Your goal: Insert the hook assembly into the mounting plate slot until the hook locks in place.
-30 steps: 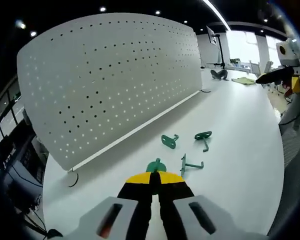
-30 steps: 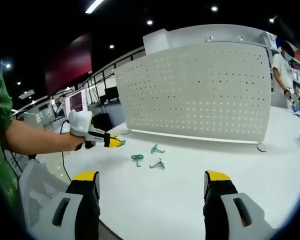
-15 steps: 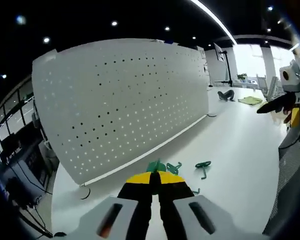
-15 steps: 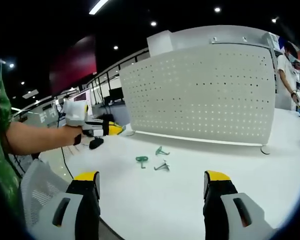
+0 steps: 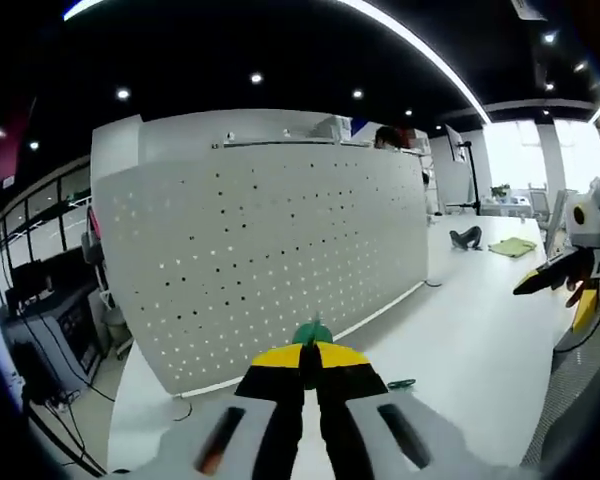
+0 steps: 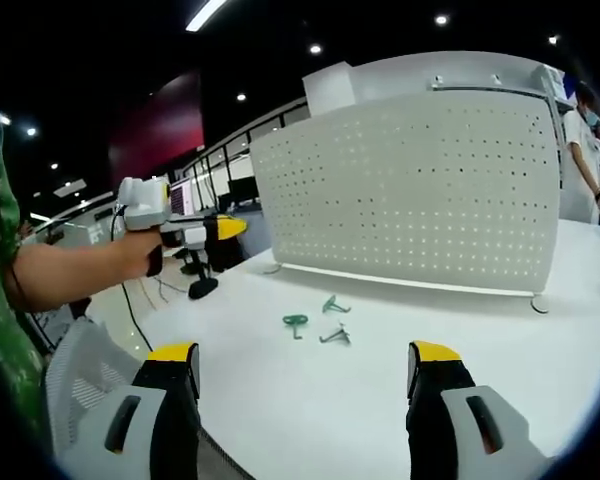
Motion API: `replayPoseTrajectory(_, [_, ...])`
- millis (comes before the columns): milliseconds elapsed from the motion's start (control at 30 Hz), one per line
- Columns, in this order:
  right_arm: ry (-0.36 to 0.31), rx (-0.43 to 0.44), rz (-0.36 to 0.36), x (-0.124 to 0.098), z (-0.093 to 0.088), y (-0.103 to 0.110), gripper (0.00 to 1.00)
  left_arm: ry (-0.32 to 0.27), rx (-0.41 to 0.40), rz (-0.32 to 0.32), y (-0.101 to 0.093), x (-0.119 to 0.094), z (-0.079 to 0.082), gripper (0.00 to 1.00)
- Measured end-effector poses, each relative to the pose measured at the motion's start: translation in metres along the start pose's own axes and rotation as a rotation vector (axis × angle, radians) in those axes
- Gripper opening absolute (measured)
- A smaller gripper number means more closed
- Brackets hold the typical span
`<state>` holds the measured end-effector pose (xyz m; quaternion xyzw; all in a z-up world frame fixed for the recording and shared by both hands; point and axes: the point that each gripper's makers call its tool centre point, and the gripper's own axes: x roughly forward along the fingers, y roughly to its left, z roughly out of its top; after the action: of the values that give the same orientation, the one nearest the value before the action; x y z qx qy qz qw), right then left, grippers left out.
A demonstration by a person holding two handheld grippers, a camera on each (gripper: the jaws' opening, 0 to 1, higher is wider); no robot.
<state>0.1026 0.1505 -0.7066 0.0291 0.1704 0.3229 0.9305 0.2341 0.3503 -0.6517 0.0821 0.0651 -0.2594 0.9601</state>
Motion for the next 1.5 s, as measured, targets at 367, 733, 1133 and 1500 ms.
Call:
replayPoseTrajectory(367, [-0.019, -0.008, 0.031, -0.002, 0.007, 0.006, 0.87, -0.109, -0.1, 0.016, -0.012, -0.018, 0.037, 0.03])
replayPoseTrajectory(733, [-0.138, 0.004, 0.082, -0.003, 0.058, 0.02, 0.81, -0.192, -0.145, -0.001, -0.027, -0.032, 0.065, 0.03])
replayPoseTrajectory(1133, [-0.265, 0.087, 0.162, 0.001, 0.115, 0.03, 0.47, -0.203, -0.134, -0.046, -0.052, -0.037, 0.072, 0.03])
replayPoseTrajectory(1500, [-0.299, 0.082, 0.234, 0.016, 0.147, 0.051, 0.31, -0.224, -0.131, -0.075, -0.065, -0.036, 0.083, 0.03])
